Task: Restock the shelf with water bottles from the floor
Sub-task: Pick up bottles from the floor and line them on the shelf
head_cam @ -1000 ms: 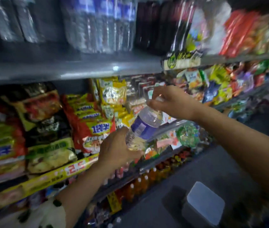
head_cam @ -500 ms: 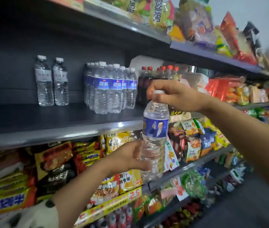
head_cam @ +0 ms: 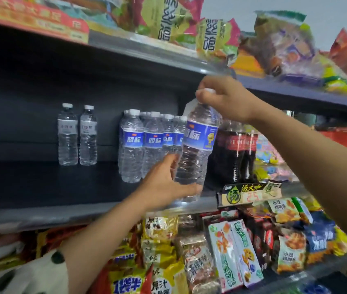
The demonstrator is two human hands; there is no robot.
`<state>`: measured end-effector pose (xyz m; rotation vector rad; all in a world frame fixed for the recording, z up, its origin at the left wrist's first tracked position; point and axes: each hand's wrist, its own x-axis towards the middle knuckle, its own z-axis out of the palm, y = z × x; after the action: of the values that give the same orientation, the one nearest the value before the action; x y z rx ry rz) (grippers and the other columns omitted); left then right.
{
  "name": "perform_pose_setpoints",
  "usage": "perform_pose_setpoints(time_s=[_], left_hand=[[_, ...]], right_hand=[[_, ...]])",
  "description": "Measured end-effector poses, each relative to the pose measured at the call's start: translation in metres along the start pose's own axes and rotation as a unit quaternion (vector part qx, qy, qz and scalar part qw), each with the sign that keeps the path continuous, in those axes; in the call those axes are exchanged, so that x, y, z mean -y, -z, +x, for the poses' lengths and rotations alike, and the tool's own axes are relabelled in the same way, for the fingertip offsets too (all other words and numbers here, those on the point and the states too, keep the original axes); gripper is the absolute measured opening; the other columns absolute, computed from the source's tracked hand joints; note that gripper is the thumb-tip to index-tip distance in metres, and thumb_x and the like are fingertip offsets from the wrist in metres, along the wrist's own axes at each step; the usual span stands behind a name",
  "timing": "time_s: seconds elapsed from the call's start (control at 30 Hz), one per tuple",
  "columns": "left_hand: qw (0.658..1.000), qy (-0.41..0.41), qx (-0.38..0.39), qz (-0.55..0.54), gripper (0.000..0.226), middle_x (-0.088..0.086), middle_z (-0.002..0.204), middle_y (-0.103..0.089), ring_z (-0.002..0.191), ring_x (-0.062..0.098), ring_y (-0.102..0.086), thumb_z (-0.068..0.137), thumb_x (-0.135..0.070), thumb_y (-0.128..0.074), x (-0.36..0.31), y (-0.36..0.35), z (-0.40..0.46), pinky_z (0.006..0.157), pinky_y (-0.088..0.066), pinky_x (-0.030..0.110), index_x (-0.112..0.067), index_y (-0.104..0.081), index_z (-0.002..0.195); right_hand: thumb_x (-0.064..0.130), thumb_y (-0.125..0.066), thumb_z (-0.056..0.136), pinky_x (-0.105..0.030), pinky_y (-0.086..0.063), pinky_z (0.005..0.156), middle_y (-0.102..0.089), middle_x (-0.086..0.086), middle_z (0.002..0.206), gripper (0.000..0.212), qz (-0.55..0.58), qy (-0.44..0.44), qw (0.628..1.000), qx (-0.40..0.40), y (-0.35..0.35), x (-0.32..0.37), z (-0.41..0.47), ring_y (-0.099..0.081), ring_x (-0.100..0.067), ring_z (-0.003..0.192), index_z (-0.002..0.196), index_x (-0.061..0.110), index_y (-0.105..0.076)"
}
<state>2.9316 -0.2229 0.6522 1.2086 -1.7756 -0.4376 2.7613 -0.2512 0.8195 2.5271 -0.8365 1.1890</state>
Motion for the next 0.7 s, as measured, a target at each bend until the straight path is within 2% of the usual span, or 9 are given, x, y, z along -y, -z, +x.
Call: perform_pose_setpoints(time_s=[0.03,0.1,0.17,0.2,0.3,0.4,0.5,0.57,0.7], left_hand=[[1.000,0.012,0.015,-0.019,0.085,-0.012,0.108,-0.067,0.098,0.010,-0.065,0.043,-0.063,-0.080,0.005,-0.001,0.008,0.090,-0.053,0.042,-0.033,-0.051,0.117],[0.999,0.022,-0.014,-0.025,0.077,-0.011,0.102,-0.070,0.094,0.009,-0.068,0.042,-0.057,-0.081,0.010,-0.008,0.021,0.090,-0.054,0.043,-0.032,-0.055,0.109],[0.996,0.039,-0.080,0.008,0.067,-0.012,0.097,-0.070,0.091,0.009,-0.067,0.046,-0.055,-0.081,0.010,-0.015,0.032,0.087,-0.054,0.041,-0.032,-0.054,0.103],[0.991,0.051,-0.114,0.044,0.063,-0.013,0.097,-0.068,0.090,0.010,-0.065,0.051,-0.054,-0.082,0.009,-0.019,0.036,0.086,-0.053,0.038,-0.031,-0.053,0.102],[0.970,0.079,-0.184,0.139,0.059,-0.011,0.099,-0.065,0.091,0.013,-0.061,0.059,-0.052,-0.083,0.014,-0.026,0.047,0.078,-0.050,0.031,-0.027,-0.052,0.103],[0.968,0.084,-0.182,0.148,0.060,-0.008,0.103,-0.065,0.094,0.014,-0.062,0.061,-0.050,-0.083,0.028,-0.024,0.056,0.081,-0.051,0.031,-0.023,-0.054,0.106],[0.972,0.101,-0.152,0.145,0.058,-0.004,0.101,-0.067,0.092,0.017,-0.064,0.068,-0.043,-0.082,0.042,-0.017,0.066,0.084,-0.054,0.038,-0.018,-0.057,0.115],[0.966,0.116,-0.147,0.177,0.057,0.001,0.098,-0.066,0.091,0.018,-0.063,0.073,-0.038,-0.081,0.050,-0.014,0.072,0.083,-0.054,0.037,-0.012,-0.058,0.118],[0.948,0.133,-0.181,0.226,0.042,0.005,0.100,-0.067,0.092,0.021,-0.062,0.077,-0.034,-0.079,0.067,-0.012,0.081,0.078,-0.050,0.029,-0.011,-0.062,0.108]], right_hand=[[0.018,-0.053,0.093,-0.029,-0.039,0.067,-0.057,0.001,0.073,0.016,0.016,0.012,1.000,0.005,-0.005,-0.009,0.007,-0.048,-0.007,0.067,0.077,0.015,-0.055],[0.016,-0.051,0.093,-0.023,-0.038,0.066,-0.055,0.011,0.074,0.012,0.028,0.027,0.999,0.018,-0.013,-0.025,0.020,-0.047,0.001,0.066,0.081,0.018,-0.055],[0.024,-0.050,0.095,-0.028,-0.038,0.071,-0.057,0.004,0.081,0.013,-0.015,0.032,0.999,0.027,-0.022,-0.041,0.034,-0.051,-0.010,0.075,0.089,0.014,-0.056],[0.031,-0.049,0.096,-0.031,-0.040,0.073,-0.058,-0.001,0.086,0.021,-0.055,0.022,0.998,0.036,-0.027,-0.048,0.041,-0.052,-0.018,0.080,0.092,0.012,-0.056],[0.047,-0.046,0.094,-0.038,-0.045,0.074,-0.060,-0.012,0.089,0.035,-0.126,0.011,0.991,0.046,-0.046,-0.064,0.059,-0.056,-0.033,0.085,0.086,0.014,-0.053],[0.043,-0.044,0.094,-0.037,-0.043,0.071,-0.063,-0.019,0.098,0.030,-0.118,0.020,0.992,0.026,-0.071,-0.071,0.070,-0.058,-0.040,0.092,0.084,0.015,-0.052],[0.039,-0.044,0.095,-0.039,-0.044,0.075,-0.063,-0.022,0.106,0.031,-0.150,0.023,0.988,0.032,-0.094,-0.076,0.079,-0.058,-0.042,0.098,0.103,0.012,-0.057],[0.036,-0.044,0.094,-0.041,-0.045,0.077,-0.063,-0.023,0.107,0.031,-0.154,0.024,0.987,0.047,-0.106,-0.084,0.082,-0.058,-0.042,0.098,0.108,0.012,-0.058],[0.036,-0.041,0.095,-0.037,-0.039,0.070,-0.063,-0.020,0.106,0.031,-0.173,0.022,0.983,0.064,-0.125,-0.104,0.083,-0.057,-0.039,0.096,0.109,0.013,-0.056]])
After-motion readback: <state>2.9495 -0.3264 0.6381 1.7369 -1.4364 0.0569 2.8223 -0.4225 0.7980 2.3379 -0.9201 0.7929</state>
